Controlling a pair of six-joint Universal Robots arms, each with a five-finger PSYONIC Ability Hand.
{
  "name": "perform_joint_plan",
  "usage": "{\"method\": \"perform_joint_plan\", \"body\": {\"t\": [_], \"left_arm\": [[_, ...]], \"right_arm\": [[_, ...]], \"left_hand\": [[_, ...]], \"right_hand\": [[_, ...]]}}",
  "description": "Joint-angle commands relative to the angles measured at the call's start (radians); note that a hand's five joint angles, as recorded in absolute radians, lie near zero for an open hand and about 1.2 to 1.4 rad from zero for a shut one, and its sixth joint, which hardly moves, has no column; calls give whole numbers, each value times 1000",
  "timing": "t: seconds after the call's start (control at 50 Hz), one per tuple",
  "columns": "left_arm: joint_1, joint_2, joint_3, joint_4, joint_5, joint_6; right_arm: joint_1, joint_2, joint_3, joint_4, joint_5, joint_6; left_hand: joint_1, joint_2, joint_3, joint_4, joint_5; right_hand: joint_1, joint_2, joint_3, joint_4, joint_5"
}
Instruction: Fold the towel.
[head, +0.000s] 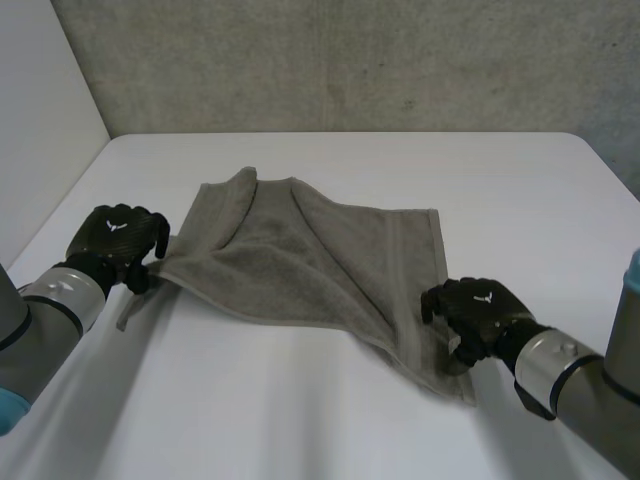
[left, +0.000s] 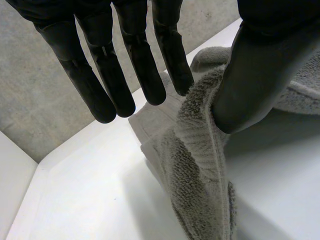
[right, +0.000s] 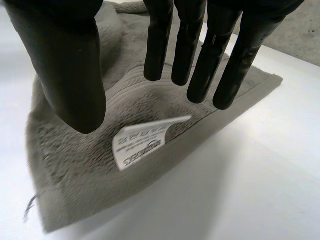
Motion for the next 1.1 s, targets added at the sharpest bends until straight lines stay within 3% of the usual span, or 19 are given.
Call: {"method": "perform_joint_plan", "body": {"t": [0.02, 0.34, 0.74, 1.1], "left_arm": [[2, -1, -2, 2, 1, 0], [3, -2, -1, 2, 1, -2], [5, -4, -2, 13, 1, -2], [5, -5, -2, 15, -1, -2]], "right_arm": [[-1, -11, 68, -61, -5, 0], [-2, -111, 155, -61, -69, 3], [9, -27, 174, -186, -54, -6], [35, -5, 169, -171, -49, 1]], "left_hand": [[-124, -121, -122, -126, -293], [-127, -124, -125, -129, -296], [-136, -132, -134, -138, -304], [-139, -135, -137, -141, -307]], "right_hand": [[27, 28, 25, 27, 21], [-5, -4, -7, -5, -11], [86, 87, 84, 86, 80], [83, 84, 81, 83, 77]]}}
